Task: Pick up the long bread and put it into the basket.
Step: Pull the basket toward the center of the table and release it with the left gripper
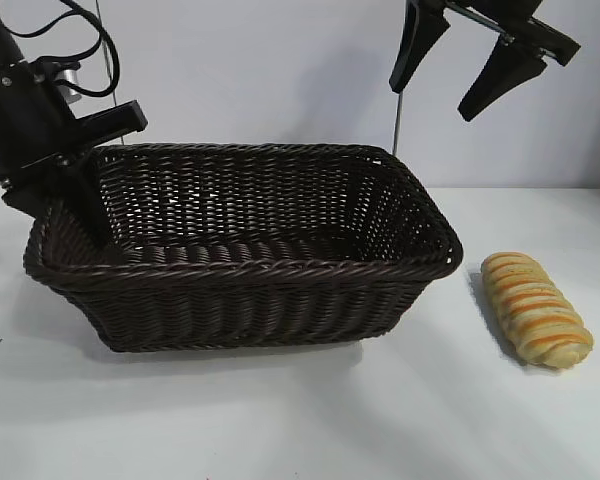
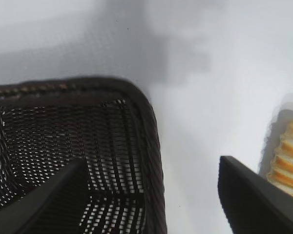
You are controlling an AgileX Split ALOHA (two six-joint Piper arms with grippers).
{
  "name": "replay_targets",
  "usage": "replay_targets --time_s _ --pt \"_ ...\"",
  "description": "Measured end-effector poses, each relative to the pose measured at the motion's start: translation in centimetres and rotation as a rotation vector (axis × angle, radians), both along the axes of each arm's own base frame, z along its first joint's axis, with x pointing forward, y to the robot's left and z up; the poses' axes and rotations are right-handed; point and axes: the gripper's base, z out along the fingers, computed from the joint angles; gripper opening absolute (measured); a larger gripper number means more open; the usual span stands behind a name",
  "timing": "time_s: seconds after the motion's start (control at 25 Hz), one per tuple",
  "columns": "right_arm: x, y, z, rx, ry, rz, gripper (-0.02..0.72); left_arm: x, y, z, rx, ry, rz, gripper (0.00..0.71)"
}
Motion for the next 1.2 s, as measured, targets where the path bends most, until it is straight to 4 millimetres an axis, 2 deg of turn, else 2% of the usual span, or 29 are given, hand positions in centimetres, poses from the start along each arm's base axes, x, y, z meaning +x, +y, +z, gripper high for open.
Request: replay_targets --time_s 0.16,0.8,1.12,1.2 --pt "0.0 0.0 0.0 0.0 0.0 0.0 0.538 0.8 -0.2 -0.2 -0.008 -0.006 -0.006 0.1" --pt "0.0 0.0 0.0 0.0 0.0 0.0 0.538 1.9 -0.4 -4.9 0.012 0.059 0.009 0.1" --pt "0.0 0.0 0.0 0.0 0.0 0.0 0.538 2.1 -0.4 -4.9 0.01 0.053 0.008 0.102" --pt "0.0 0.0 0.0 0.0 0.0 0.0 0.538 2.1 -0.4 -4.9 0.009 0.053 0.009 0.134"
